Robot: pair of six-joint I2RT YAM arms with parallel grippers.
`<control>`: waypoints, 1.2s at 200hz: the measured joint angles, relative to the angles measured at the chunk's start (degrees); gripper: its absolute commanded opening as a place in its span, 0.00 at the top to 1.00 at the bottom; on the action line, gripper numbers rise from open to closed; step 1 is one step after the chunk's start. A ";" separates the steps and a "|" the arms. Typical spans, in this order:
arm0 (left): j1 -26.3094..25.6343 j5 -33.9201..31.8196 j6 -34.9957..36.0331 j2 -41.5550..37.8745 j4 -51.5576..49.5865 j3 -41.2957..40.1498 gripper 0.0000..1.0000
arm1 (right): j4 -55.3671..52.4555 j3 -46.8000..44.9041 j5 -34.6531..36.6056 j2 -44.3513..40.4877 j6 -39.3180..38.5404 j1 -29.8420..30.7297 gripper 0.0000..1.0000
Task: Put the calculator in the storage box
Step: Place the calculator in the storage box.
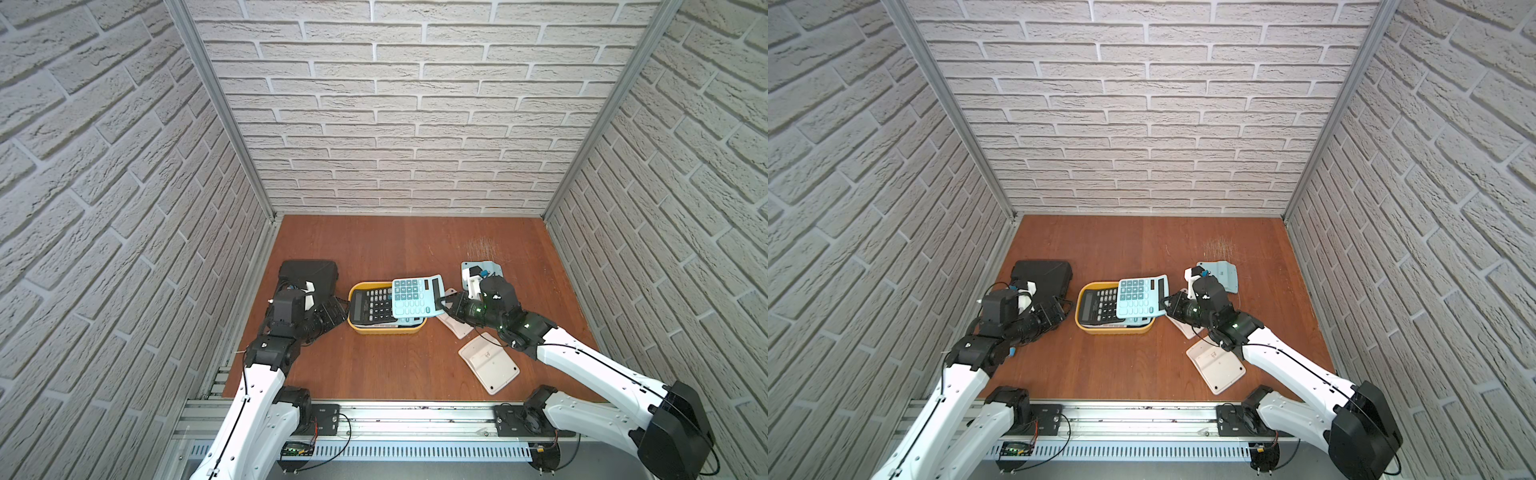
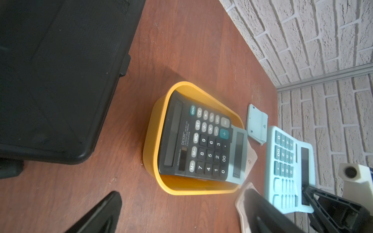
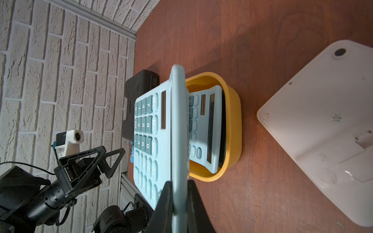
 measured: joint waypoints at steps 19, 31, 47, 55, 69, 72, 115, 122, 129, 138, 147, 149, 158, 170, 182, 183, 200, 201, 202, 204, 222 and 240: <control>0.00 -0.20 -0.02 0.17 0.07 -0.44 0.02 | 2.84 -0.81 1.62 1.11 1.25 1.68 0.97; 0.00 -0.26 -0.02 0.46 0.15 -0.59 0.02 | 4.33 -1.07 2.38 2.49 2.03 2.43 0.97; 0.00 -0.26 -0.04 0.83 0.22 -0.61 0.02 | 6.10 -1.09 3.65 5.11 3.02 3.50 0.97; 0.00 -0.28 -0.04 0.90 0.24 -0.61 0.02 | 6.82 -1.09 4.22 6.43 3.30 4.02 0.97; 0.00 -0.31 -0.04 0.85 0.42 -0.70 0.02 | 8.04 -1.05 5.01 8.92 3.98 5.05 0.97; 0.00 -0.31 -0.07 0.85 0.48 -0.72 0.02 | 8.35 -1.05 5.14 9.44 4.04 5.20 0.97; 0.00 -0.44 -0.04 0.63 0.61 -0.92 0.02 | 11.78 -0.20 6.80 16.15 6.12 6.91 0.97; 0.00 -0.46 -0.04 0.63 0.63 -0.94 0.02 | 12.61 -0.17 6.95 16.92 6.36 6.97 0.97; 0.00 -0.44 -0.04 0.63 0.63 -0.94 0.02 | 13.25 -0.13 7.19 17.55 6.71 6.99 0.97; 0.00 -0.46 -0.04 0.63 0.63 -0.94 0.02 | 13.88 -0.11 7.43 18.16 6.95 6.99 0.97; 0.00 -0.46 -0.02 0.63 0.63 -0.94 0.02 | 14.40 -0.11 7.63 18.58 7.15 6.99 0.97; 0.00 -0.46 -0.02 0.66 0.63 -0.94 0.02 | 14.51 -0.11 7.67 18.60 7.19 6.99 0.97; 0.00 -0.46 -0.02 0.66 0.63 -0.94 0.02 | 14.80 -0.11 7.80 18.69 7.37 7.02 0.97; 0.00 -0.46 -0.02 0.68 0.63 -0.94 0.02 | 15.04 -0.11 7.93 18.69 7.63 7.04 0.96; 0.00 -0.46 -0.02 0.76 0.66 -0.94 0.02 | 15.19 -0.11 8.09 18.69 7.78 7.04 0.86; 0.00 -0.44 -0.02 0.76 0.66 -0.94 0.02 | 15.19 -0.11 8.09 18.69 7.78 7.04 0.85; 0.00 -0.46 0.00 0.76 0.61 -0.94 0.02 | 15.17 -0.11 8.07 18.69 7.78 7.04 0.80; 0.00 -0.48 0.00 0.76 0.61 -0.94 0.02 | 15.17 -0.11 8.07 18.69 7.78 7.04 0.80; 0.00 -0.48 0.00 0.76 0.61 -0.94 0.02 | 15.17 -0.11 8.09 18.69 7.78 7.04 0.80; 0.00 -0.50 0.02 0.76 0.59 -0.94 0.02 | 15.17 -0.11 8.07 18.69 7.78 7.04 0.80; 0.00 -0.96 0.42 0.72 -0.11 -0.76 0.02 | 15.15 -0.11 8.07 18.69 7.82 7.04 0.71; 0.00 -2.03 1.20 0.24 -1.97 -0.02 0.02 | 15.06 -0.11 8.04 18.67 7.82 7.08 0.59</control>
